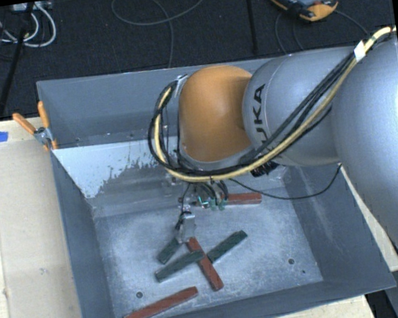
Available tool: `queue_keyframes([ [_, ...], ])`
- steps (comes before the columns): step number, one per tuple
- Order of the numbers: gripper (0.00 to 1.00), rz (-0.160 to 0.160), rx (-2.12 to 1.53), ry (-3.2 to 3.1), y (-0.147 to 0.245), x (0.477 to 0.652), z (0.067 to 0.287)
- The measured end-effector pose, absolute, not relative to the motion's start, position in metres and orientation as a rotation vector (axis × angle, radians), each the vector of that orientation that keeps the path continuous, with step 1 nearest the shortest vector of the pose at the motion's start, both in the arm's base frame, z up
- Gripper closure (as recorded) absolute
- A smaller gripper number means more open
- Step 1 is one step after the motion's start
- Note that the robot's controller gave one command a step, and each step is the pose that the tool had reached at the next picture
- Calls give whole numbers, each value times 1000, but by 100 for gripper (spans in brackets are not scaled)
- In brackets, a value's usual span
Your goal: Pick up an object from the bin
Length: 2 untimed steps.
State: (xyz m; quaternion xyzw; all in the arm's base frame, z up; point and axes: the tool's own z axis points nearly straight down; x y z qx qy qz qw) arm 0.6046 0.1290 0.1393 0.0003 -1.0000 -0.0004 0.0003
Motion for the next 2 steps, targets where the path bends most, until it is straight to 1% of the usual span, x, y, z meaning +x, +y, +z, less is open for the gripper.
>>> queue_keyframes([
  [1,0,-1,37,-3151,130,584,128],
  [2,100,-7,62,-3146,126,568,77],
])
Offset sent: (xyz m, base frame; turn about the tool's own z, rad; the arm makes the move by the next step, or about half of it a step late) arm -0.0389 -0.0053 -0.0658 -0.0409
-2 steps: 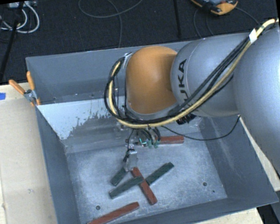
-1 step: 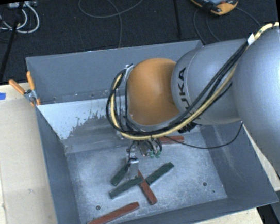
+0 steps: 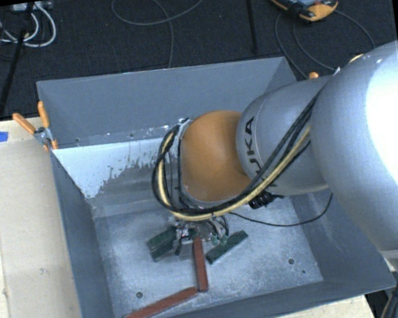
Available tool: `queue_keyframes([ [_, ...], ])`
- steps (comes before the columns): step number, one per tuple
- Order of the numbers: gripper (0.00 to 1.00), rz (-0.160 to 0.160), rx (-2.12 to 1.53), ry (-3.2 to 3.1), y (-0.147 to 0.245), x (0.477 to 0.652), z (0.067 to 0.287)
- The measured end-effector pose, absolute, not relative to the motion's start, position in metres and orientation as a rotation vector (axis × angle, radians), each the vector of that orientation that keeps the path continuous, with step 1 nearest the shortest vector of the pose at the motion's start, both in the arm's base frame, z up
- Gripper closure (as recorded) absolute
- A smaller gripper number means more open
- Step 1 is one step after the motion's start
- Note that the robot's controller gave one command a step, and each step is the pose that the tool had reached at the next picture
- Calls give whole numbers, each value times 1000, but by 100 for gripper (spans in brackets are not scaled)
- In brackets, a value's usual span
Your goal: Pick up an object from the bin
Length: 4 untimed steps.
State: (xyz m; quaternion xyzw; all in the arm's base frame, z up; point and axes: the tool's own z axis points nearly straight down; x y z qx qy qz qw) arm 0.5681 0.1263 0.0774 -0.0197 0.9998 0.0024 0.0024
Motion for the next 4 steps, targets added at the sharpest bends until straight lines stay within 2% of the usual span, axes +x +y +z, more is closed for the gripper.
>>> queue_keyframes([
  [1,100,8,-62,3136,126,568,77],
  [2,100,11,-295,3120,123,574,77],
  [3,100,8,-554,3073,86,557,77],
  [4,100,7,-492,3088,81,555,76],
])
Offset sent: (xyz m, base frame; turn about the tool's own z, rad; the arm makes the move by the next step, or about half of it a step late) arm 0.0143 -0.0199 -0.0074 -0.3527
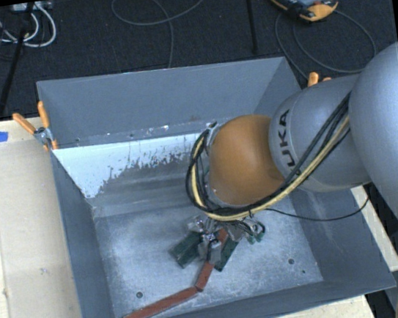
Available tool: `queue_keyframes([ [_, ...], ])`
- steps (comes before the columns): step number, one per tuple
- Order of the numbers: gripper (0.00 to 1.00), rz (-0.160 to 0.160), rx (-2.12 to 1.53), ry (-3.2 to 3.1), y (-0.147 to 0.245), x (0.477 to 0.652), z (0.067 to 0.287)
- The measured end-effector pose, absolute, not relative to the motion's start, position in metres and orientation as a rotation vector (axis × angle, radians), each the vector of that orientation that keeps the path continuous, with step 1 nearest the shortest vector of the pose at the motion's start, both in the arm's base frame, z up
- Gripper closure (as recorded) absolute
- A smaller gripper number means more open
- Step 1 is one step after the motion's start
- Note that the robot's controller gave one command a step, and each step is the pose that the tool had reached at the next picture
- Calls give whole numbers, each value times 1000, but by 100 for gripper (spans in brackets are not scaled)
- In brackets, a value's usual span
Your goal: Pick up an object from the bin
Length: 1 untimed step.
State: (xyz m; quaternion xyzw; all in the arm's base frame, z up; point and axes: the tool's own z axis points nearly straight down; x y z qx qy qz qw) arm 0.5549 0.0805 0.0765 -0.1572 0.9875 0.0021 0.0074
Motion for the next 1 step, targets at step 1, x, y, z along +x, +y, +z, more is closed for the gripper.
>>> queue_keyframes([
  [1,100,0,-309,3121,89,566,74],
])
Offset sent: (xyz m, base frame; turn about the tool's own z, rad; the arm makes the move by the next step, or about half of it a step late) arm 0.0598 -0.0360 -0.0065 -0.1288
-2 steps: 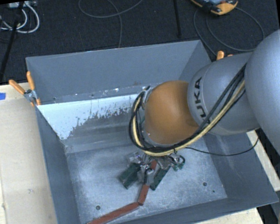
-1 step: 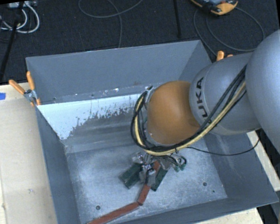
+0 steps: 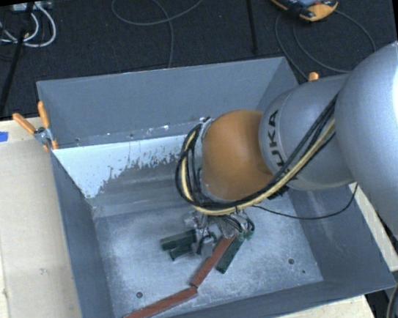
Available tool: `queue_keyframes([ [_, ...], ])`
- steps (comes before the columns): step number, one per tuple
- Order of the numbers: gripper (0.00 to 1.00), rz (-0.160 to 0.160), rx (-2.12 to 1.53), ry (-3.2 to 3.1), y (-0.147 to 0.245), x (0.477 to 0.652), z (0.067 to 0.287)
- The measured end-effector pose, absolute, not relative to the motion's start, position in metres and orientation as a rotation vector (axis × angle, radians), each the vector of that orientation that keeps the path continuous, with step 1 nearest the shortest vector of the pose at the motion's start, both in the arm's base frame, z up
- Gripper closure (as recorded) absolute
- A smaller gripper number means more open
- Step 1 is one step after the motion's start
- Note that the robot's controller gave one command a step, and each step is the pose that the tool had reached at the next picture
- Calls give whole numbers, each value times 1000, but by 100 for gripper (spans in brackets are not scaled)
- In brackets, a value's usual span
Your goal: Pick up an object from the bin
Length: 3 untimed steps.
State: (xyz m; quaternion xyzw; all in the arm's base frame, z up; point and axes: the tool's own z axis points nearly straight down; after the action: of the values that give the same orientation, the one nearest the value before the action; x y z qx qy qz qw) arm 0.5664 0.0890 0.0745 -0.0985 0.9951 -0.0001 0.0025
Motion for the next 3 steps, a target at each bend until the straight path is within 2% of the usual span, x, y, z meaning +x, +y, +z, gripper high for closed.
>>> queue_keyframes([
  [1,100,11,-551,3093,75,585,74],
  [2,100,1,-660,3078,69,591,108],
  [3,100,1,-596,3084,91,567,237],
])
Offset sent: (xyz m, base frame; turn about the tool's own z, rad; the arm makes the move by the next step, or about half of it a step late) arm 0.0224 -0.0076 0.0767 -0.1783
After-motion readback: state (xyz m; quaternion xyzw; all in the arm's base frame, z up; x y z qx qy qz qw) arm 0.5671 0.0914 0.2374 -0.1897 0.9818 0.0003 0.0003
